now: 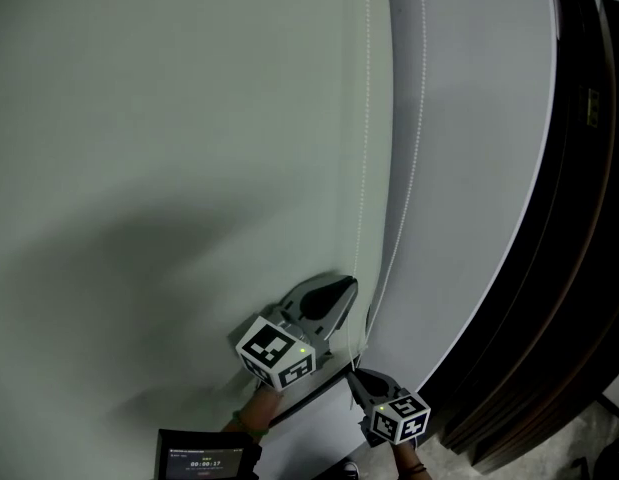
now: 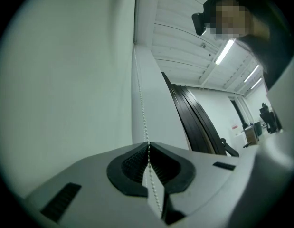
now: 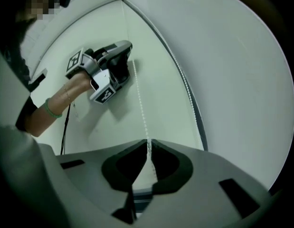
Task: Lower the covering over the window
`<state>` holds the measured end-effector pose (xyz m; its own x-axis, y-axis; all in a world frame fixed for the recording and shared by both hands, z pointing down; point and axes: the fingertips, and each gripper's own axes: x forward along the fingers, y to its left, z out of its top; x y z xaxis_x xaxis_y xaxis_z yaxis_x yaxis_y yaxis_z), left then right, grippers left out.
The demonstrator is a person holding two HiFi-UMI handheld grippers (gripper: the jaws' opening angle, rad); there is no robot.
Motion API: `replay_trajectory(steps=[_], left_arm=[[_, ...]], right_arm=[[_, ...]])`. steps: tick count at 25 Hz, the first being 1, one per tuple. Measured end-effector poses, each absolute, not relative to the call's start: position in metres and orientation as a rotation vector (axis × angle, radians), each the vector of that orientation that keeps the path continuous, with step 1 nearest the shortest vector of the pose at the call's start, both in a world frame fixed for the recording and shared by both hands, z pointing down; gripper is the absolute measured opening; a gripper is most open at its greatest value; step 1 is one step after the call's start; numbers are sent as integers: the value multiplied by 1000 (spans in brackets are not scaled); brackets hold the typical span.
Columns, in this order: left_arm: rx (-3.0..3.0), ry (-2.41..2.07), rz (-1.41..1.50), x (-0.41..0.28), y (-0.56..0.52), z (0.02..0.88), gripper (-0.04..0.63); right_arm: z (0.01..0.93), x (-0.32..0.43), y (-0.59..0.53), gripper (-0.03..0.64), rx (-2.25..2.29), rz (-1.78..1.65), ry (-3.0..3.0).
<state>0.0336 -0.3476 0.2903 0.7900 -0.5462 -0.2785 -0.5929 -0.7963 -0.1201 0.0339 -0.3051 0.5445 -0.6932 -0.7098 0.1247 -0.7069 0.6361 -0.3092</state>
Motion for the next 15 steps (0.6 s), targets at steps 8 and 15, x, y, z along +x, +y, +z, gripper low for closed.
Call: replay_trajectory(steps=[8, 15], left_arm=[[-2982, 1001, -159, 34, -363, 440, 11], [-3182, 1073, -502, 28, -333, 580, 11]], right_arm=[[406, 68, -312, 25, -1215, -196, 2671], [295, 54, -331, 94, -1152, 134, 2718]])
